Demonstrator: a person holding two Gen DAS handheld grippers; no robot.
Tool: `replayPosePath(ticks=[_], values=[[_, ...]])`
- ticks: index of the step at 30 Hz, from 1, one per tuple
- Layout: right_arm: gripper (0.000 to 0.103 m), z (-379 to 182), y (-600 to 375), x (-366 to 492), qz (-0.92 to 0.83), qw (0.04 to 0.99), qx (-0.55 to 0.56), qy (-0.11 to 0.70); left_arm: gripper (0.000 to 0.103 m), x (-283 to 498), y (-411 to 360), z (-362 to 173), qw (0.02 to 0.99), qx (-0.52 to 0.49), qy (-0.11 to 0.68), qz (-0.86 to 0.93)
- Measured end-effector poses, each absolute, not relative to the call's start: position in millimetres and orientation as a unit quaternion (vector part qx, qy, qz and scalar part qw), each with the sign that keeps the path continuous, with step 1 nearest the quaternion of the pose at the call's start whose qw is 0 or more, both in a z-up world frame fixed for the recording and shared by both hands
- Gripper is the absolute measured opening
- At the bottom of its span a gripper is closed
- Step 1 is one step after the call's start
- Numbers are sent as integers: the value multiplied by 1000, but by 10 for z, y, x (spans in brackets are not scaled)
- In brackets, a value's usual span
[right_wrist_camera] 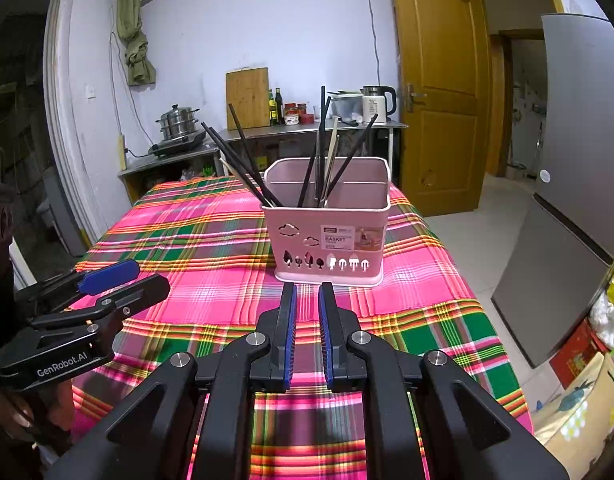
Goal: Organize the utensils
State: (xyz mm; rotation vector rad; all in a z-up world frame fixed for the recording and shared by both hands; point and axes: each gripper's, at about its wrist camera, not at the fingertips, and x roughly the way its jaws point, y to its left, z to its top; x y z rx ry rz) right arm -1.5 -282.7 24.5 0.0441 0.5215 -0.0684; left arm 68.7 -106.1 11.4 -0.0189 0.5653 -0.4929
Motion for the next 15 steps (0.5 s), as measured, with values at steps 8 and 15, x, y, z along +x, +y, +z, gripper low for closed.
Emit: replayPosePath(ticks=[8,15], values=[[11,229,-2828,-11,-34,965,22,258,57,691,-1042,98,930,-9,276,-241],[11,225,-2825,-13,-34,965,22,259,57,689,-1051,101,930,-9,276,-242]])
